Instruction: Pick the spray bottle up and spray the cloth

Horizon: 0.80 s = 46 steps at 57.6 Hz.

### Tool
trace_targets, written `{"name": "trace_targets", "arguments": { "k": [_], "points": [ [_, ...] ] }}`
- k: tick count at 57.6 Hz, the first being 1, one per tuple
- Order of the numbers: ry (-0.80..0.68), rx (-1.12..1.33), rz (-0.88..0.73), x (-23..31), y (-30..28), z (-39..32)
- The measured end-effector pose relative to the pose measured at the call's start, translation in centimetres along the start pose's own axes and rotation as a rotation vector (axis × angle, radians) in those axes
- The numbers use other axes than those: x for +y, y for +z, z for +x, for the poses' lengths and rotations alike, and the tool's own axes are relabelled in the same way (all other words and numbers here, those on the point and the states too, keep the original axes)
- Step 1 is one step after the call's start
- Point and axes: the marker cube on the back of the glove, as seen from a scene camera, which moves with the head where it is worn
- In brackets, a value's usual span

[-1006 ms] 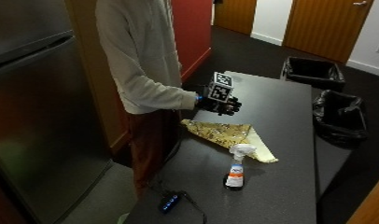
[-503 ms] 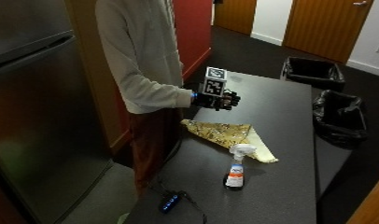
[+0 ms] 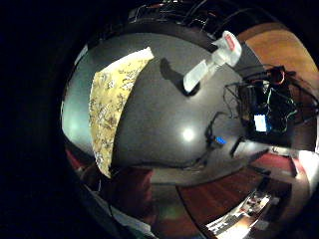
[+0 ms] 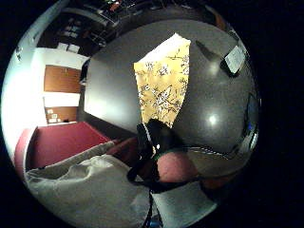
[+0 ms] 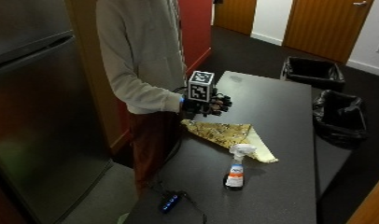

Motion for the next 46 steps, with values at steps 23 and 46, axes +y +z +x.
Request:
{"name": "trace_targets", "arguments": {
  "k": [23,46],
  "points": [
    [0.28,-0.289,0.392,1.2,-0.4,6.5],
    [0.538,-0.657,0.664,-0.7,2.0,10.6]
  ]
}}
